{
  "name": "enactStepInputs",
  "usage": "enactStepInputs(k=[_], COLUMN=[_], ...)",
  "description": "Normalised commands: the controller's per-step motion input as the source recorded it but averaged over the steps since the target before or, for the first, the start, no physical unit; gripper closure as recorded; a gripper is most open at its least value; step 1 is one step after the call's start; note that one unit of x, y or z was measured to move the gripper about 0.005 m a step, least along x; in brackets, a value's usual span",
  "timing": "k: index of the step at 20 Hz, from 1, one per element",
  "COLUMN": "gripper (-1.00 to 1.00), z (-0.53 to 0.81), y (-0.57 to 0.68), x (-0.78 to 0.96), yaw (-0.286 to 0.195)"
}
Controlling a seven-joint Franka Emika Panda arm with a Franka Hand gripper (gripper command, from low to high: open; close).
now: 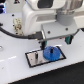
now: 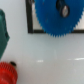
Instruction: Insert the blue gear onto the right peg, followed by the red gear
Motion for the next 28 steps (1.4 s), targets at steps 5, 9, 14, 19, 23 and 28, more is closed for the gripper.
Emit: enactStepInputs(k=[5,9,14,19,23,28], gripper=[-1.00,-1.00,-1.00,-1.00,-1.00,-1.00], z=[0.07,0.01,0.00,-0.14,-0.29,-0.36], y=[0.42,0.52,0.52,0.37,0.22,0.08], x=[-0.47,-0.46,-0.43,-0.40,-0.37,-0.31], yaw=[0.000,0.000,0.000,0.000,0.000,0.000])
